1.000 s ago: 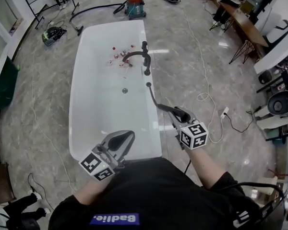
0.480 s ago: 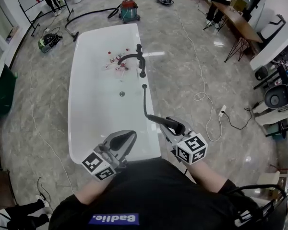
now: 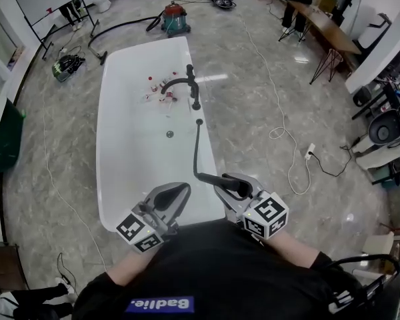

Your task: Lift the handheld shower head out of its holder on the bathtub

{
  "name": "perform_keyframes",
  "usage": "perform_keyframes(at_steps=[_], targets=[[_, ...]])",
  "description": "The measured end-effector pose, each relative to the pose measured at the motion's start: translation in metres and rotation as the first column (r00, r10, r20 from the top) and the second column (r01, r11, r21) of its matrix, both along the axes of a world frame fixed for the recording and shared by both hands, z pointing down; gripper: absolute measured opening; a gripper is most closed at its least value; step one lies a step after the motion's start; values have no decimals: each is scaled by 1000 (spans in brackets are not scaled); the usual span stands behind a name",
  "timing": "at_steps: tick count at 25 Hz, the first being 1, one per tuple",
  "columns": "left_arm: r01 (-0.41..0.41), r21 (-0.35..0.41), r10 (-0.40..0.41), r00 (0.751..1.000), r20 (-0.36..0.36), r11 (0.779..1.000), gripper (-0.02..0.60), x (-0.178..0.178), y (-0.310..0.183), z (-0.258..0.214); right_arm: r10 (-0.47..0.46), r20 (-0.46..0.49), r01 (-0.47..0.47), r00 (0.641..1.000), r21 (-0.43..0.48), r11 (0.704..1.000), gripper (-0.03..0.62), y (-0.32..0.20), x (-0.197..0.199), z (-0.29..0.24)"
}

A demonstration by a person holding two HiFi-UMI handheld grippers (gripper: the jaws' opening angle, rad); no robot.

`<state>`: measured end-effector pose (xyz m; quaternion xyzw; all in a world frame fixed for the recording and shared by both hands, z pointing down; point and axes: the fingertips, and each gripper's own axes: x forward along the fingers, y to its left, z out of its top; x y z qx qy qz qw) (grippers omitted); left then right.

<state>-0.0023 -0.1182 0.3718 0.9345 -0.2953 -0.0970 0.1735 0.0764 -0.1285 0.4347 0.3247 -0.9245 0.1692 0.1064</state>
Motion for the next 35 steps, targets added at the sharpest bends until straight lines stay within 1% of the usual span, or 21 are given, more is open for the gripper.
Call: perform_keyframes(at_steps=[3,8,21,35], targets=[[1,-1,-1,1000,1,1000,-6,1,1,-3,-16,10,15,1000,18,1000,133,3,-4,-12],[-7,5,7,1000,12,1000,-6,3,6,-5,-25,13,25,1000,25,999,133,4,-7,-16],[15,6,-15,1000,26,1000,-6,-4,9,-6,-49,35,50,998,-20,999,133,2,-18,-5],[26,7,-26,999,20,1000,-6,-3,7,-3,-63,34,64,997,-26,998,133,-1,-18,-4]])
